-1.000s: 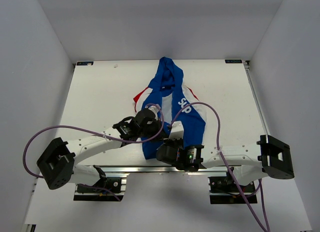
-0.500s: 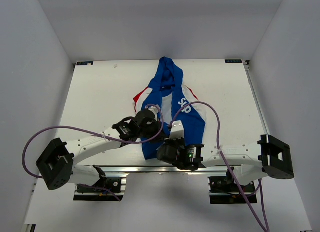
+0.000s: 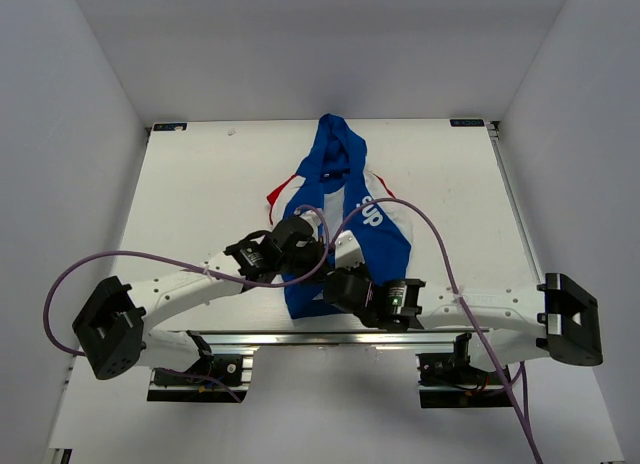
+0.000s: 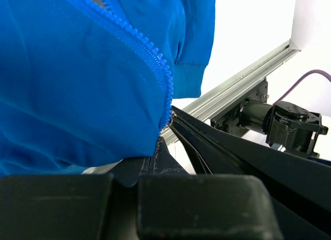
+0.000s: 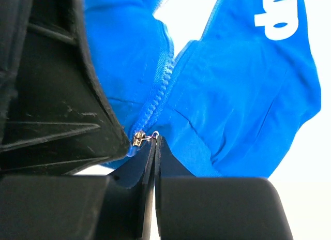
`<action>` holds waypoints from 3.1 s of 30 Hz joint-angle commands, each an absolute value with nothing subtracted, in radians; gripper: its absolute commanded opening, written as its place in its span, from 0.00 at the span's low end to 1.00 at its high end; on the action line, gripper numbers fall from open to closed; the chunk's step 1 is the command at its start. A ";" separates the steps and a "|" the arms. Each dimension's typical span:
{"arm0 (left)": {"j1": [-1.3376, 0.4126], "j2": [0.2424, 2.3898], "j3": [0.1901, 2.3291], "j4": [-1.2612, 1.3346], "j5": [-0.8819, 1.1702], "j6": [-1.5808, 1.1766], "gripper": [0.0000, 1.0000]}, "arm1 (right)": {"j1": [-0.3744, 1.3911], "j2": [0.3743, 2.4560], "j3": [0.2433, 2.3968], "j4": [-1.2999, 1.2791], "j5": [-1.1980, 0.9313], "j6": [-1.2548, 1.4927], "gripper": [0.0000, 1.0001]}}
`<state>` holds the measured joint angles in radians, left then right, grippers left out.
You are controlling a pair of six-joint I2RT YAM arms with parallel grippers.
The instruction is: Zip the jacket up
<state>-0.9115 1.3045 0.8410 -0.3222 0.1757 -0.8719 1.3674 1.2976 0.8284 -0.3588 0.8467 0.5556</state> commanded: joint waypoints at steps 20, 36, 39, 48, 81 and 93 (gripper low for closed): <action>-0.940 1.339 0.991 -0.675 0.098 -0.758 0.00 | 1.212 1.244 1.008 -0.564 0.650 0.132 0.00; -0.940 1.299 0.994 -0.597 0.196 -0.700 0.00 | 1.213 1.302 1.149 -0.699 0.496 0.146 0.00; -0.940 1.298 1.011 -0.607 0.219 -0.690 0.00 | 1.213 1.330 1.202 -0.722 0.657 0.150 0.00; -0.945 1.301 1.000 -0.638 0.227 -0.699 0.00 | 1.157 1.370 1.262 -0.684 1.023 0.279 0.00; -1.018 1.152 1.052 -0.539 -0.061 -0.293 0.98 | 0.991 1.244 1.213 -0.630 0.063 0.040 0.00; -1.081 1.175 1.023 -0.423 -0.123 -0.019 0.98 | 0.853 1.318 1.272 -0.647 -0.107 0.054 0.00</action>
